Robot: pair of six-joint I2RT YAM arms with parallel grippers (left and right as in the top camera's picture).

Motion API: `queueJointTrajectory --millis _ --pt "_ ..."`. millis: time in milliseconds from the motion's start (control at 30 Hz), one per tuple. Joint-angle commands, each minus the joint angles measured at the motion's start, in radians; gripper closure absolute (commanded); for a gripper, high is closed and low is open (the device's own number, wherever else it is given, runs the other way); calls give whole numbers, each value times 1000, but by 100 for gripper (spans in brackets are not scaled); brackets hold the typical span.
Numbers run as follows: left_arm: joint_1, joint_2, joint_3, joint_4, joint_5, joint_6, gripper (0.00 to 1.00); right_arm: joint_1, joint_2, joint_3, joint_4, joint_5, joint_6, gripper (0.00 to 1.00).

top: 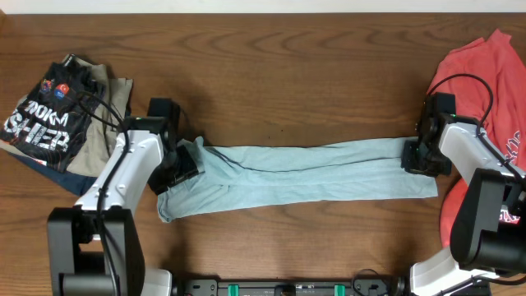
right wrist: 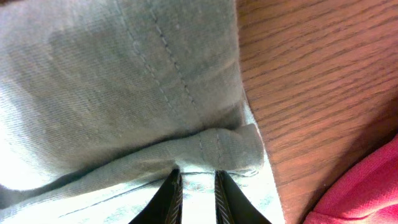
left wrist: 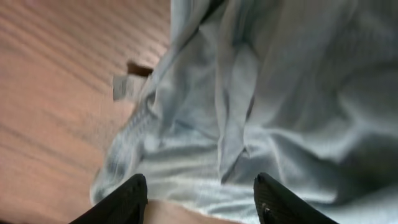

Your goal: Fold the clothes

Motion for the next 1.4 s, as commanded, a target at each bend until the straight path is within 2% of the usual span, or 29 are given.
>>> queueJointTrajectory --millis 0,100,167,567,667,767,900,1133,1367 --pt "6 49 16 14 -34 -11 50 -18 -5 -5 -1 9 13 83" --pt "8 84 16 28 -33 -11 62 -18 -5 -5 -1 9 12 83" --pt "8 105 16 37 -33 -11 65 -18 -5 -5 -1 9 13 83" --pt "8 143 16 133 28 -3 66 -18 -5 -5 -1 9 12 83" --pt "8 143 16 144 27 -3 75 -18 -5 -5 0 9 13 83" --pt "8 143 16 146 27 -4 94 -18 -5 -5 0 9 13 83" --pt "9 136 17 109 29 -4 94 -18 -5 -5 0 9 12 83" --pt "31 16 60 -109 34 -9 94 -18 -5 -5 3 10 13 82" --pt "41 -70 42 -108 -22 -49 94 -18 -5 -5 2 9 13 82"
